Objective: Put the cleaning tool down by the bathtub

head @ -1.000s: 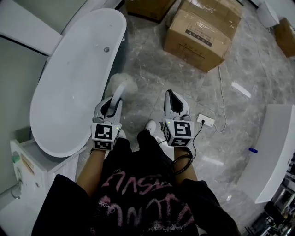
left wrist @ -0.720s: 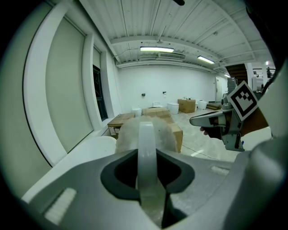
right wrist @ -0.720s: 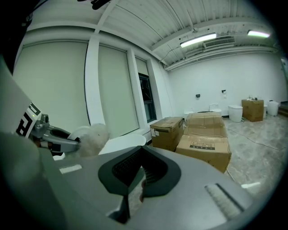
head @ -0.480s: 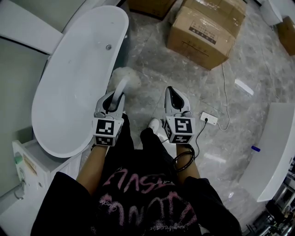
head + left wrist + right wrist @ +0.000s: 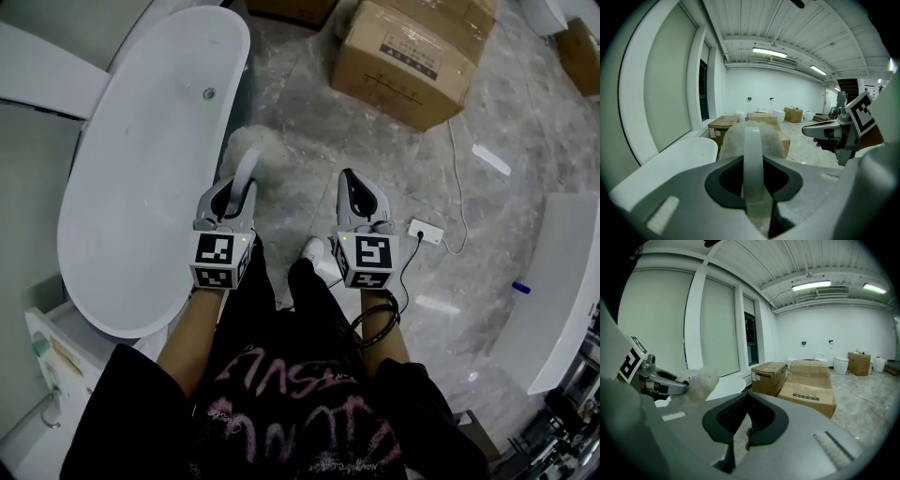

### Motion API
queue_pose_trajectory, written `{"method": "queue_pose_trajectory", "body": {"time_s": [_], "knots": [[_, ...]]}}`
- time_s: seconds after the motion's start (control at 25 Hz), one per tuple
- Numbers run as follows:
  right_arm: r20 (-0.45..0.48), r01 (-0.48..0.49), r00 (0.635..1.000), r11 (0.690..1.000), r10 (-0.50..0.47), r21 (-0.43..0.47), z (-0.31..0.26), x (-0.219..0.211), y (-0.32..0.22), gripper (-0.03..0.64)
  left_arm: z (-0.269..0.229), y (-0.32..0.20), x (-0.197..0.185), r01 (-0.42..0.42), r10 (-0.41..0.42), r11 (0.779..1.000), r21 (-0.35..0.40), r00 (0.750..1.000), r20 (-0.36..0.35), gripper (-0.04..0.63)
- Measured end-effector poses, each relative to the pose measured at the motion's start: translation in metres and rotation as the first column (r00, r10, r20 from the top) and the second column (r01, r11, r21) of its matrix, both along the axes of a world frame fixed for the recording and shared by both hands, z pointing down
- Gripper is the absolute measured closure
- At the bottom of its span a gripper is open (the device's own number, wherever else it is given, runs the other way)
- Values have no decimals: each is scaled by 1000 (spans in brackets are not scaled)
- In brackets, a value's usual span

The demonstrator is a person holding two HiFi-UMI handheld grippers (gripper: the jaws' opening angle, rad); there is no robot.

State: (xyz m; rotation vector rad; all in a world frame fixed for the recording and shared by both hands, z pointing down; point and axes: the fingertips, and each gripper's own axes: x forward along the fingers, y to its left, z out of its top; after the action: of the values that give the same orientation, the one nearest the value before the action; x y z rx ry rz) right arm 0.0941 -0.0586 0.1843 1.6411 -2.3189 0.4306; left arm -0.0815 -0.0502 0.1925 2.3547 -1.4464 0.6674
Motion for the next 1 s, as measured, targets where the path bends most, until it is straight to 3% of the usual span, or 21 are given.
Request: {"method": "queue_pose_trajectory", "body": {"time_s": [1.0], "knots": [[39, -73, 996, 990, 78, -123, 89, -1, -25, 595, 97, -38, 2, -3, 3, 992, -125, 1000, 2, 506]]}}
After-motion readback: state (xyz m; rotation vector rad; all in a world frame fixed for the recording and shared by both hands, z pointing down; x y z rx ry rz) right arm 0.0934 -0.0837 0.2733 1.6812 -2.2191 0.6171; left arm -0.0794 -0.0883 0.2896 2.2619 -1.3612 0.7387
